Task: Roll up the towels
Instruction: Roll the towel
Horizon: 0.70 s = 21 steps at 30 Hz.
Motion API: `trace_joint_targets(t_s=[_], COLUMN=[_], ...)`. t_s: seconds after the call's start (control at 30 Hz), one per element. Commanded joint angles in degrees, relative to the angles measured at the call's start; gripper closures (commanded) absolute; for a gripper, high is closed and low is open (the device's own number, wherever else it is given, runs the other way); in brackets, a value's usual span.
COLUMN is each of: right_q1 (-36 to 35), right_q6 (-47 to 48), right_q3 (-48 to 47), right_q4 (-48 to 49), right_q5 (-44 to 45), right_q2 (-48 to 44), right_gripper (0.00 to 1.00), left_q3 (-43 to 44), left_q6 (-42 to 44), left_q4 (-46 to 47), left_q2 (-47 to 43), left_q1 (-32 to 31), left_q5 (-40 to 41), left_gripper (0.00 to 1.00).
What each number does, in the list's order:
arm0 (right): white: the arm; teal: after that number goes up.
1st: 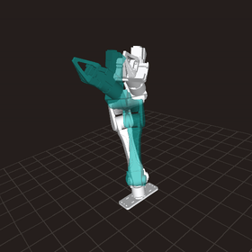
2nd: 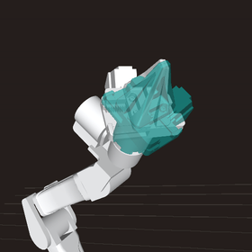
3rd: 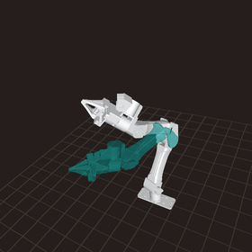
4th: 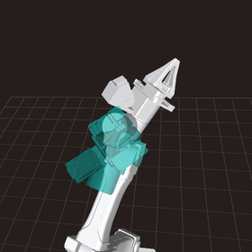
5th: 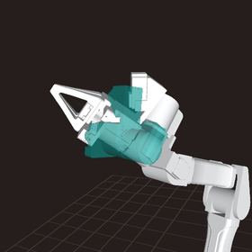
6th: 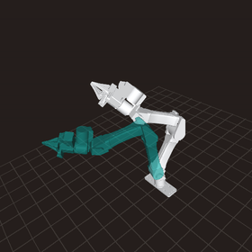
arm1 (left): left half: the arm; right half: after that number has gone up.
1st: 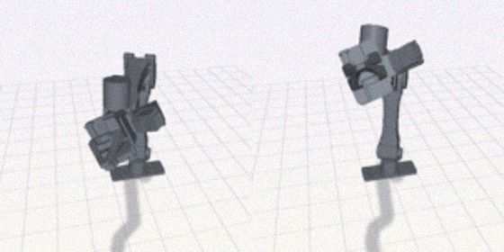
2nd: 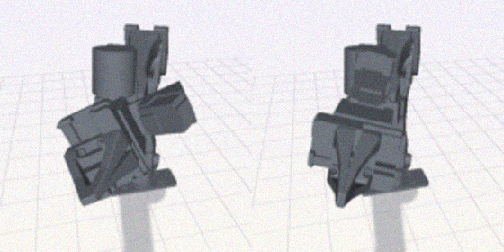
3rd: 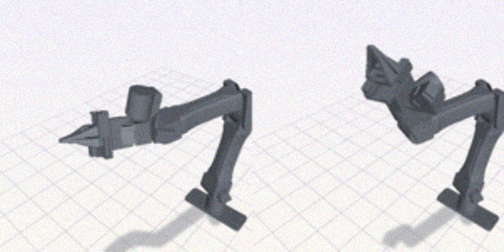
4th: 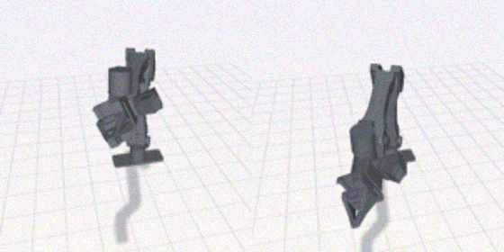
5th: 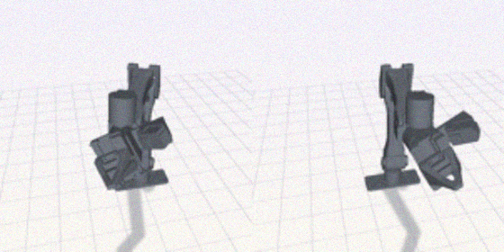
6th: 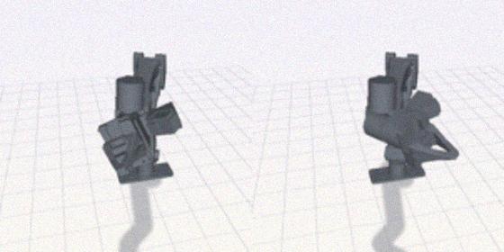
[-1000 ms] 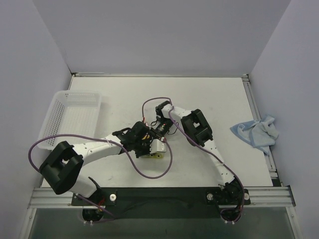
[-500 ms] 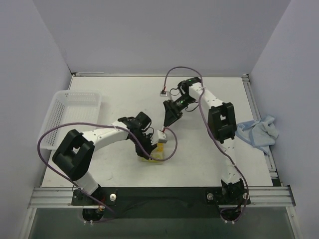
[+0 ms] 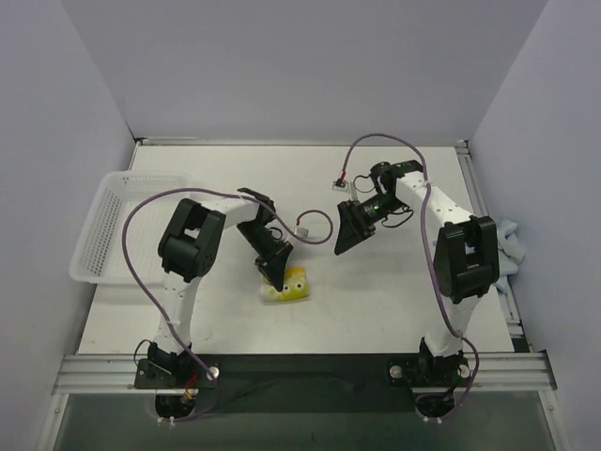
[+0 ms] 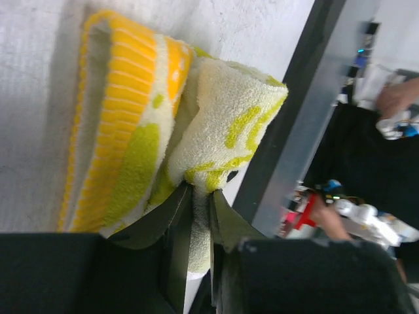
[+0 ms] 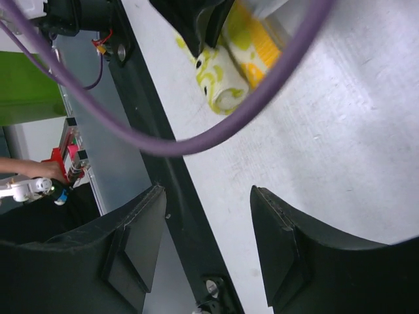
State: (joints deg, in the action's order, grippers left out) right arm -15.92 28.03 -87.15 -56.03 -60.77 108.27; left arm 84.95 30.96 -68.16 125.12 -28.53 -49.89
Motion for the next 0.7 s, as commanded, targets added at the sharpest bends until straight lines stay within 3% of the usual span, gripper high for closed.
trace_joint_targets(t_s=[0.0, 0.27, 0.67], right_q1=[-1.0, -8.4, -29.6], right_q6=[-1.2, -3.3, 10.0], right_q3=[4.1, 7.4, 13.1], right_q4=[2.9, 12.4, 29.9], right_q5=[0.2, 8.6, 33.1], right_q2=[-5.4, -11.1, -12.0], right_gripper=[0.46, 0.43, 0.24], left_q3=[5.7, 15.3, 18.5], left_q6=[5.7, 7.0, 8.3], left_q4=[-2.2, -7.6, -10.8], left_q2=[7.5, 15.7, 18.5], left_q1=[1.8, 3.0, 3.7], left_q5=[5.1, 5.4, 5.3], left_gripper=[0.95, 0.92, 0.83])
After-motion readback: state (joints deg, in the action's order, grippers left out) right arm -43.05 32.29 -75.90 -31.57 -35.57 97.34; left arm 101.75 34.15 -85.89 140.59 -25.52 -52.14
